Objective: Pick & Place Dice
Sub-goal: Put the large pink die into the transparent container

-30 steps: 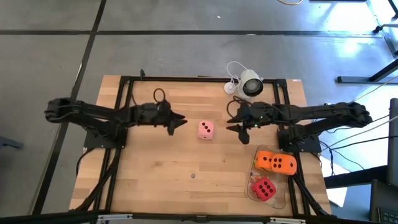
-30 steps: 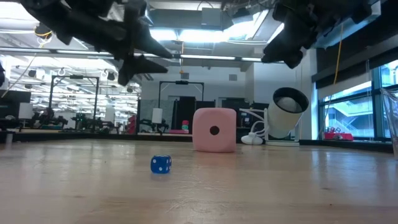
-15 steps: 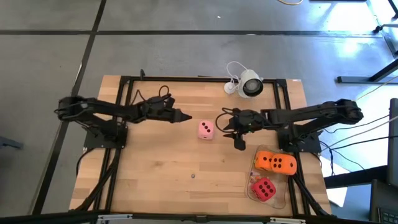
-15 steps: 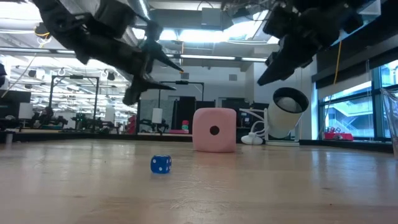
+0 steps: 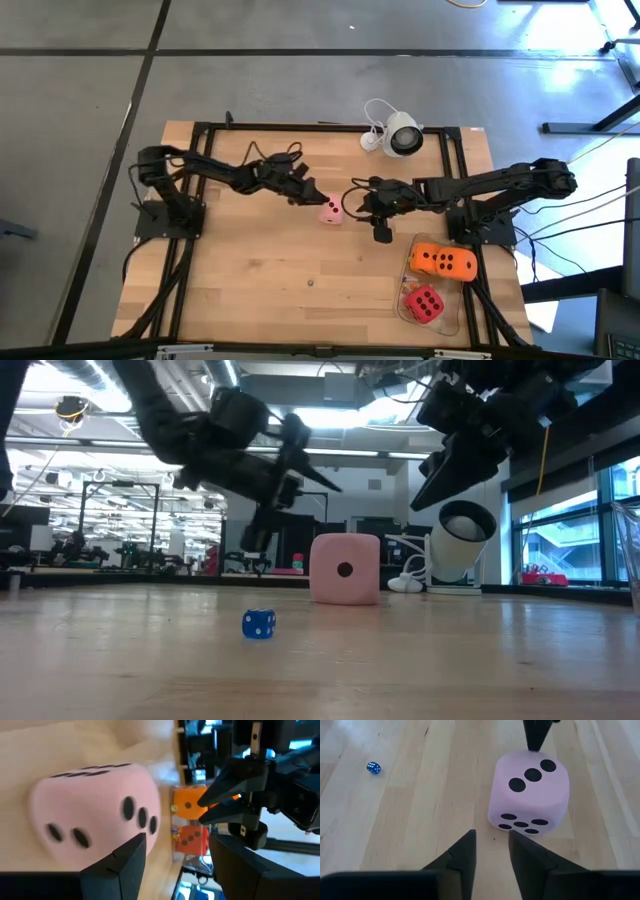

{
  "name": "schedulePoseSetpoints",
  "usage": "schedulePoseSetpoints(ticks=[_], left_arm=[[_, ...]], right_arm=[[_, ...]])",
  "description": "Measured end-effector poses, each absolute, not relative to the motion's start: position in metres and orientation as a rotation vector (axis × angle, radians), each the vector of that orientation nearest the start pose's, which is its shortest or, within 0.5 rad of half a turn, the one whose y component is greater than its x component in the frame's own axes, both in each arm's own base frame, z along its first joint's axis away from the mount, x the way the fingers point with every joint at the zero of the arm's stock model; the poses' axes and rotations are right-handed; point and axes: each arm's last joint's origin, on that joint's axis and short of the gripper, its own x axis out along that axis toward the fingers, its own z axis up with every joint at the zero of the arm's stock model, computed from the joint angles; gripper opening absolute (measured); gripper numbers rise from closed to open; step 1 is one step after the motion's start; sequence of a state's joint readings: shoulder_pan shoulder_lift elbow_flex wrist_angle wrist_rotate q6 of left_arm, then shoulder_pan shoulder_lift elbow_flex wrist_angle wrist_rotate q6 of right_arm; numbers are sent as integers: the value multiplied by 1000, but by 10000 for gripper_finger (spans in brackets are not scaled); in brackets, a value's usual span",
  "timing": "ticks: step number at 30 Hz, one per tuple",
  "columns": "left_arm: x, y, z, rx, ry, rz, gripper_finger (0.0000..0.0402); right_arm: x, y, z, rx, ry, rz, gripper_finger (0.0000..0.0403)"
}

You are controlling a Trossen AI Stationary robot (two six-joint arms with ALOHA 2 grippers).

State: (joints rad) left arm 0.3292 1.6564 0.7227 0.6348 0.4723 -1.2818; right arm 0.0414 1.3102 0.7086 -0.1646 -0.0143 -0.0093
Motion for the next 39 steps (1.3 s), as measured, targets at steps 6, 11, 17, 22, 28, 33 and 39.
schedulePoseSetpoints(ticks=[6,11,17,22,28,33,39], left_arm=[[334,100,179,-1351,371,-23,210],[337,108,189,-1360,371,-76,210],[323,117,195,-1402,467,72,210],[308,120,196,-1360,542,274,210],[305,116,203,-1329,525,318,210],[308,105,200,-1306,547,358,210],[310,98,200,-1294,548,358,210]], right_arm=[[257,11,202,-20,766,57,56],[257,11,202,-21,766,57,10],[257,11,202,-21,766,58,11],[257,11,202,-21,766,58,4],[259,11,199,-19,782,61,4],[265,14,182,-9,850,148,2],[279,14,158,-22,880,113,1]])
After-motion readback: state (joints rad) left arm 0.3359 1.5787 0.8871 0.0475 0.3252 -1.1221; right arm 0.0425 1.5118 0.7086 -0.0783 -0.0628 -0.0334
